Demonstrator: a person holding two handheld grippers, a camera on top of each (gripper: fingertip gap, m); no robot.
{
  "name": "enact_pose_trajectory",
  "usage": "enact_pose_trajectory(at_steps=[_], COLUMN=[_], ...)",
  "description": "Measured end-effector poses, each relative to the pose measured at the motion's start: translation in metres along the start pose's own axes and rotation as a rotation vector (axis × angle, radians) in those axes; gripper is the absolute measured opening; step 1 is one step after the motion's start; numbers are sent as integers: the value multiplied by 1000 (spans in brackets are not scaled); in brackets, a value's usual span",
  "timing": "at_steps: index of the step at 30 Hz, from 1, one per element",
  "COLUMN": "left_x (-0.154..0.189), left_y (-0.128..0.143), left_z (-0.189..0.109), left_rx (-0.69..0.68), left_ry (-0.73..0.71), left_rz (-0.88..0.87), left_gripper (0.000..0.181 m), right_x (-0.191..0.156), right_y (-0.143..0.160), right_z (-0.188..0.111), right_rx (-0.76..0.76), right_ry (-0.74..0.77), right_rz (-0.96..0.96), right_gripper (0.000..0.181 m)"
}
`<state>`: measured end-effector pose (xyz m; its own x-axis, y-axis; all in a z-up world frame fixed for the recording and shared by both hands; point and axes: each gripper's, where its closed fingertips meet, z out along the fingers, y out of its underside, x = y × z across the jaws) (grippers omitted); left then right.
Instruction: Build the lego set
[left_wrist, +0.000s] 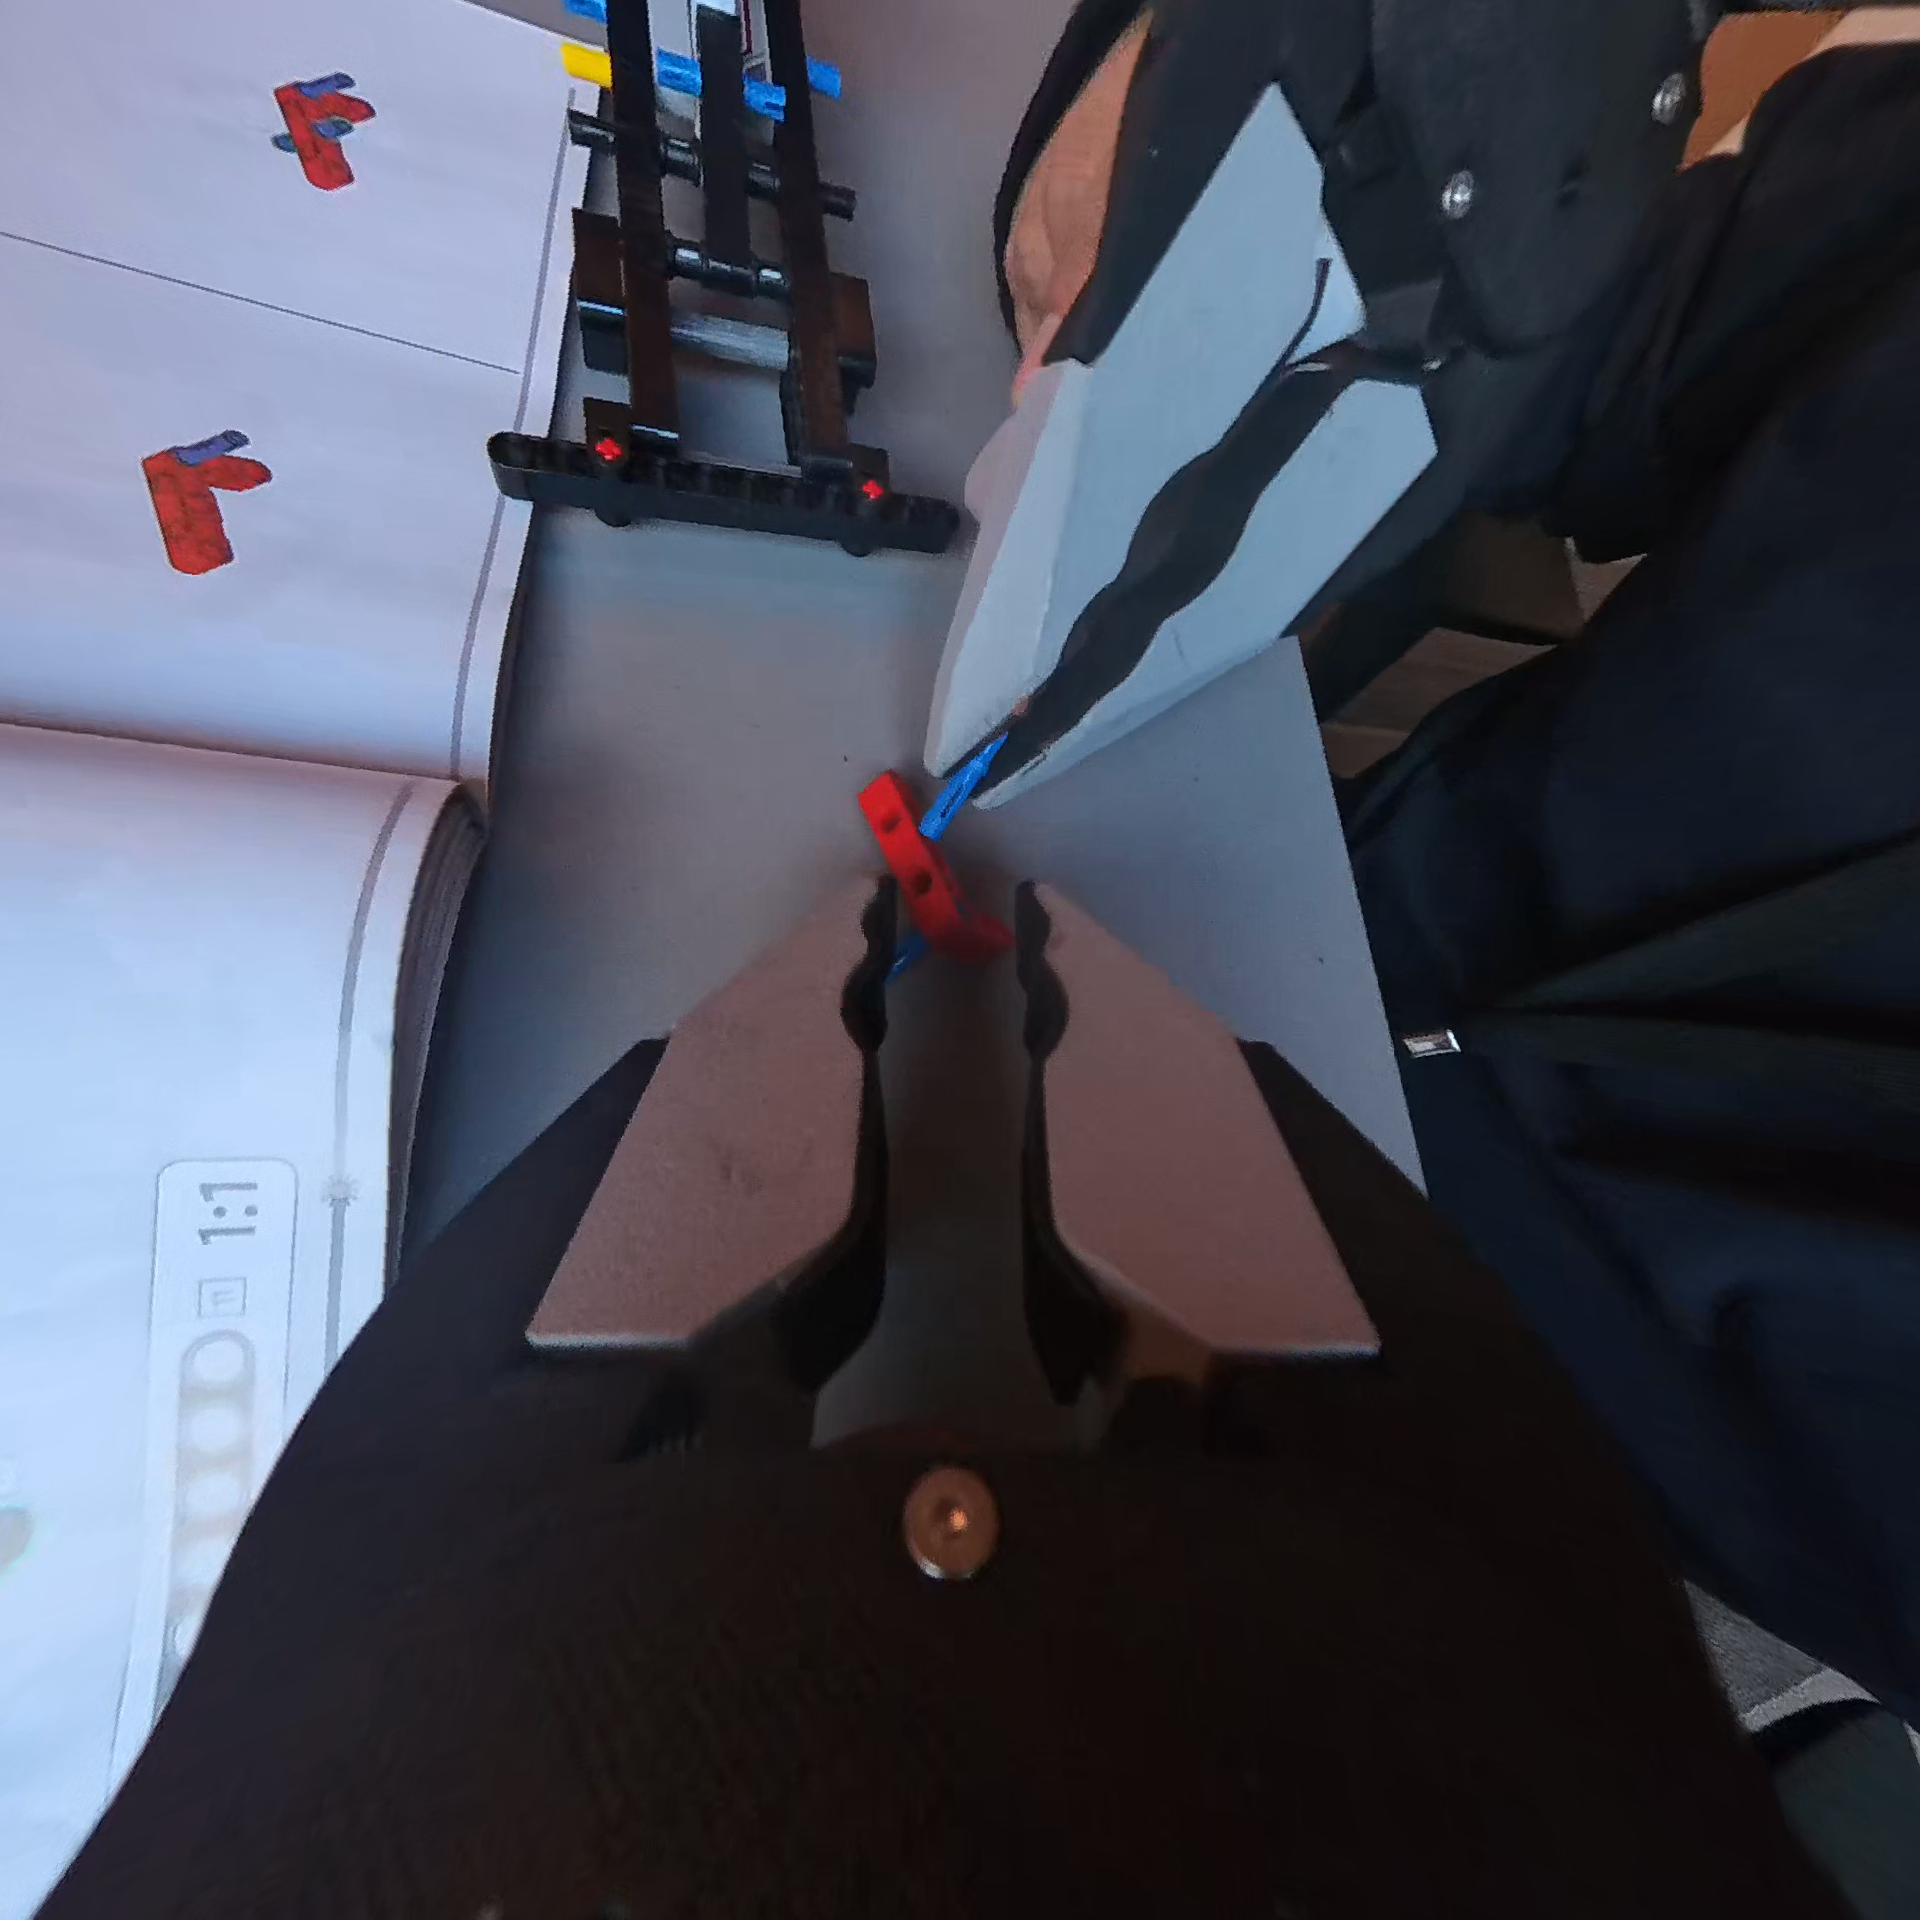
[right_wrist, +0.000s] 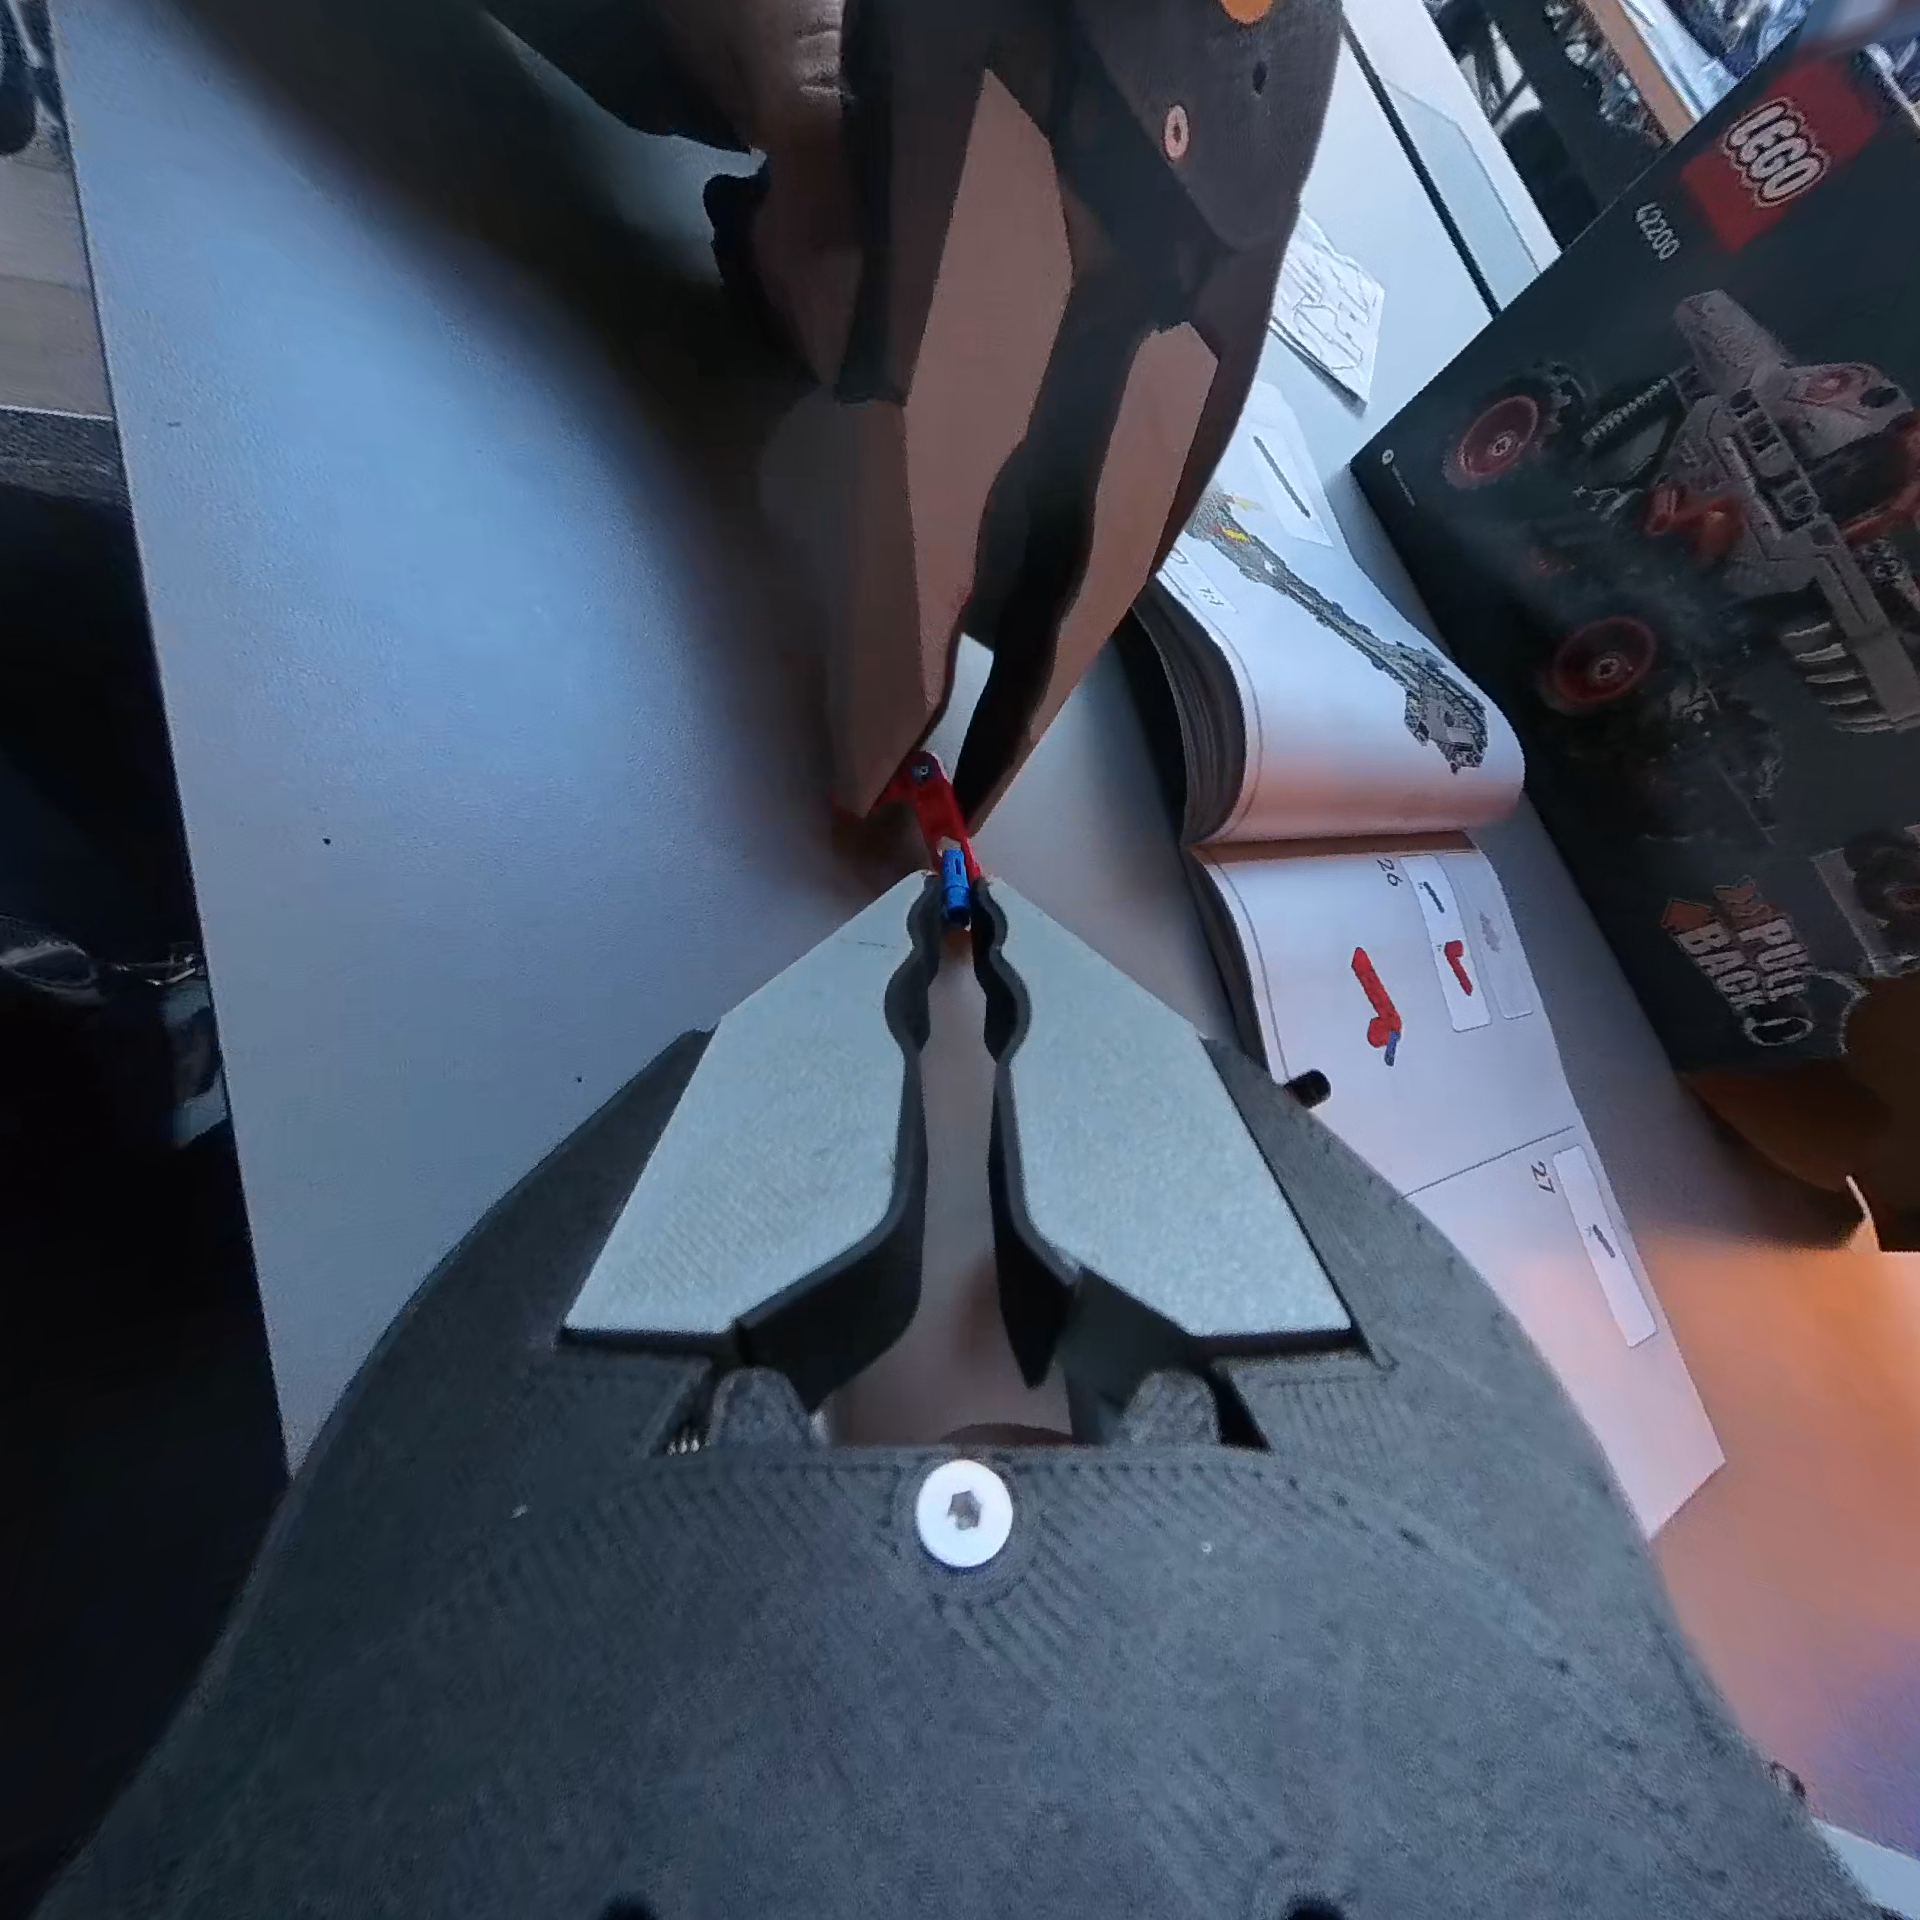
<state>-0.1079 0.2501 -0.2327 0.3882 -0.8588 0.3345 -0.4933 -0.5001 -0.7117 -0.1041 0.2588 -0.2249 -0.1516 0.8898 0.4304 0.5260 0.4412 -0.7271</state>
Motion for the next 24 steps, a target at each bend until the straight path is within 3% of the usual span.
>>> enact_pose_trajectory(at_steps=[8, 15, 24], left_x=[-7, -9, -8], left_y=[-4, -10, -5], left_z=[1, -4, 0], left_rx=[37, 98, 60], left_ry=[-78, -105, -101], left_rz=[-57, -88, -77], left_gripper=[6, 10, 14], right_x=[-1, 3, 5], right_y=[-3, 1, 3], right_z=[-1, 3, 4], right_rx=[15, -27, -40], right_ry=[30, 92, 118], right_rz=[-53, -104, -128], right_gripper=[2, 2, 2])
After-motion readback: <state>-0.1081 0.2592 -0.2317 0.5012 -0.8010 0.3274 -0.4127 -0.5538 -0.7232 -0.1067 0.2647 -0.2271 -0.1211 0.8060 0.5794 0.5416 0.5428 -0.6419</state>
